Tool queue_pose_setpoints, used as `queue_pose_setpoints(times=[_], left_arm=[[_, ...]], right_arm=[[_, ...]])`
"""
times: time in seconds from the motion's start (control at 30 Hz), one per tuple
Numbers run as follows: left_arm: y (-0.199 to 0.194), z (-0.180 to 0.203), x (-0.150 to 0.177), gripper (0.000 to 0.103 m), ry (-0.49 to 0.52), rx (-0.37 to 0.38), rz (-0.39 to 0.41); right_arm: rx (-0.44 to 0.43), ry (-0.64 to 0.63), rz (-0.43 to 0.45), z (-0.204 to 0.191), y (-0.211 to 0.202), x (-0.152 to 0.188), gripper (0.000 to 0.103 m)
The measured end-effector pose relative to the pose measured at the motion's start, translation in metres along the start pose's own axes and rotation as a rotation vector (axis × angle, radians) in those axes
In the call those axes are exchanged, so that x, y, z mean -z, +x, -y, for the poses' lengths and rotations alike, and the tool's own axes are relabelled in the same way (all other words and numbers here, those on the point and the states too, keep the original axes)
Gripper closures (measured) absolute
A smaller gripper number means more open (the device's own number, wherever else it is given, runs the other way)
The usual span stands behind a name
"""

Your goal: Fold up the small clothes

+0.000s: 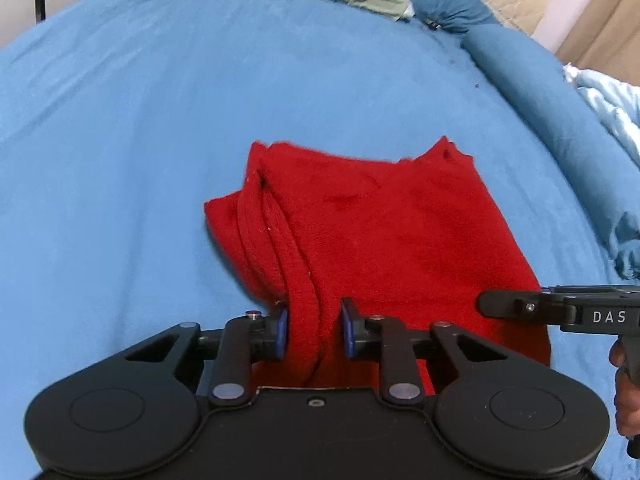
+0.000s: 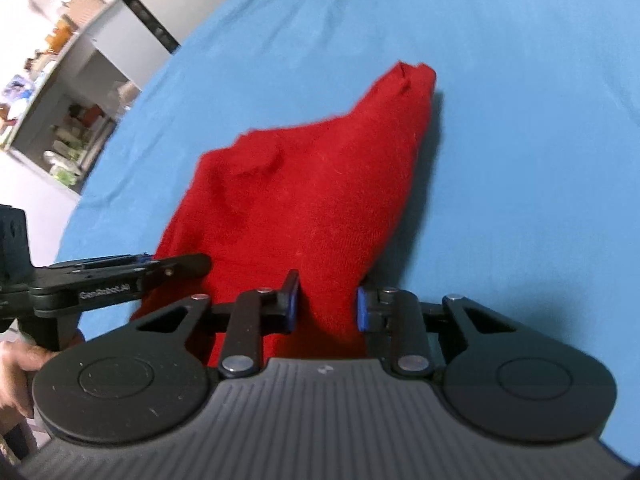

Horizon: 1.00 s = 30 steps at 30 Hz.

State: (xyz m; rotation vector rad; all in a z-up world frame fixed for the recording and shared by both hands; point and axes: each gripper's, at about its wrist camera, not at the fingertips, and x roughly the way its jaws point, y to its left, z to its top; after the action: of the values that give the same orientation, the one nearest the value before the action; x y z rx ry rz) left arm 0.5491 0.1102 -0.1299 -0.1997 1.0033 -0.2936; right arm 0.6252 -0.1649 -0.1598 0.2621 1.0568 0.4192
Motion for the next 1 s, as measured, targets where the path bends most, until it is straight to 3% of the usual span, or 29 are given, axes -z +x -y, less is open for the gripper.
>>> queue_pose_setpoints(times=[0.27, 0.4, 0.5, 0.6, 0.77, 0.83, 1.0], left_arm=[[-0.075, 0.073, 0.021, 0.078, 0.078, 0.038, 0.085], [-0.106, 0.112, 0.058, 0.078, 0.058, 0.058, 0.088], [-0.108, 0.135, 0.088, 0.078, 0.064, 0.049, 0.066], [-0.092, 0.148, 0.123, 0.078, 0.064, 0.048, 0.037], [-0.055, 0.145, 0.169, 0.078, 0.088, 0.030, 0.018], [-0.048, 0.142, 0.180, 0.078, 0.083, 0.034, 0.044], [-0.036, 0.143, 0.194, 0.074, 0.143, 0.028, 0.110]], right_arm=[[-0.066, -0.063, 0.066, 0.002, -0.108, 0.009, 0.061], [-0.044, -0.094, 0.069, 0.011, -0.170, 0.037, 0.061], [-0.035, -0.097, 0.045, 0.022, -0.197, 0.070, 0.061], [-0.021, -0.101, 0.027, 0.038, -0.206, 0.106, 0.061], [-0.002, -0.046, 0.042, 0.081, -0.178, 0.167, 0.061], [0.007, -0.016, 0.059, 0.098, -0.165, 0.186, 0.061], [-0.067, 0.050, 0.151, 0.126, -0.155, 0.208, 0.055]])
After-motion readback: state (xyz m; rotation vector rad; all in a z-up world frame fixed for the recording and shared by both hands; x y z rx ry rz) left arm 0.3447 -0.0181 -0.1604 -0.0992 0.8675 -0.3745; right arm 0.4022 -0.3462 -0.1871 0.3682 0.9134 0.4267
